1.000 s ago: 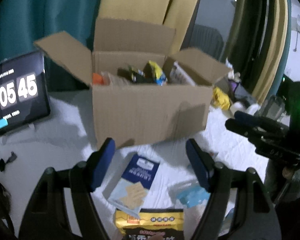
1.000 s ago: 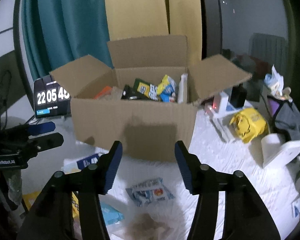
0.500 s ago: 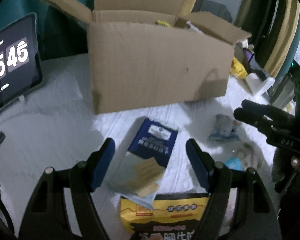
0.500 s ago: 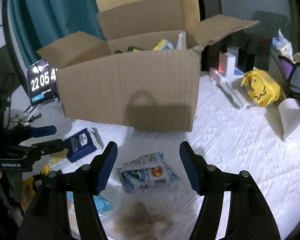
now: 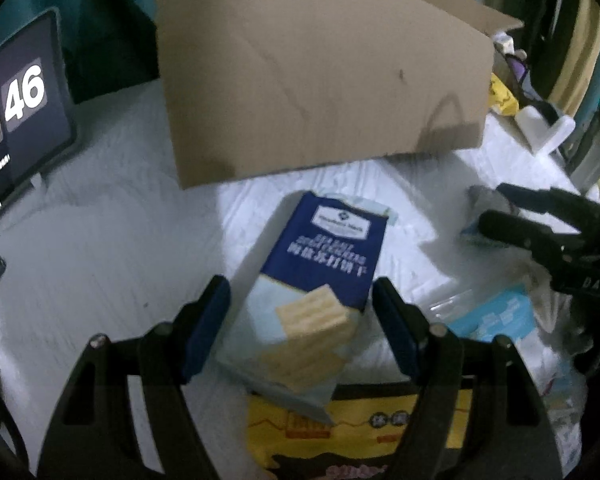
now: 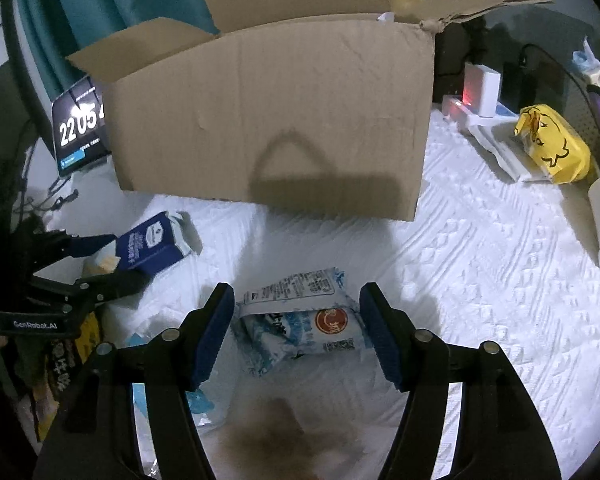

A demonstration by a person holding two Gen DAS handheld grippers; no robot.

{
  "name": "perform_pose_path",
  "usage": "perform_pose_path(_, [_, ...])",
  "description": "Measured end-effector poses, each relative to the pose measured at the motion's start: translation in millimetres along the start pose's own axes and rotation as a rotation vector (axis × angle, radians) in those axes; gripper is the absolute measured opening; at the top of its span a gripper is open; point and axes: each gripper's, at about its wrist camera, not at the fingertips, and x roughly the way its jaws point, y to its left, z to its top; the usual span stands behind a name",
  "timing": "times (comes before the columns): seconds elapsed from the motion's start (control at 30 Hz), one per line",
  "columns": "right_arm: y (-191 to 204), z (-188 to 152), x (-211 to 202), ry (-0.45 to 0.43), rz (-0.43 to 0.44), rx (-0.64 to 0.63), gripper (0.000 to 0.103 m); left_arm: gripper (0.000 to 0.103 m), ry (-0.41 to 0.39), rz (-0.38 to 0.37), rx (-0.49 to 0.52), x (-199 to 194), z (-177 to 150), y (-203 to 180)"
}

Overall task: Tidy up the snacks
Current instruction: 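Grasp the blue cracker box with the left gripper while the right grasps the blue-white snack bag, then carry the cracker box and blue-white bag over the cardboard box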

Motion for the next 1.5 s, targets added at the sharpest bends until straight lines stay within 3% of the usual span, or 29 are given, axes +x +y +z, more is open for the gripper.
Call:
perform_pose_path(0.17, [2.2,-3.3,5.9,0.019,-0.012,-0.02,0.069,0.073,-0.013,0.005,0.012,-0.4,-1.3,-1.0])
perform_pose_path(0.33, [1.5,-5.2,7.1,0.024,-0.014,-0.013,0.066,0.06,-0.029,0.011,0.036,-0.4,-2.1,-5.1])
perform_pose_path(0.5, [5.9,-6.6,2.9,0.01,-0.022,-0.031,0.063,0.055,-0.046,0.003,0.055,-8.0,-7.3,-9.7])
perform_pose_path(1.0, [16.6,10.6,-49.8,-0.123,0.003,-0.036,0.063,0.052,-0.135,-0.013,0.044,-53.0,-3.6,-11.6])
perform_pose_path(1.5, [34.5,52.5,-87.3,-0.229,0.017,-0.112,0.063,0.052,-0.303,-0.002,0.04,-120.0,25.7,-2.8])
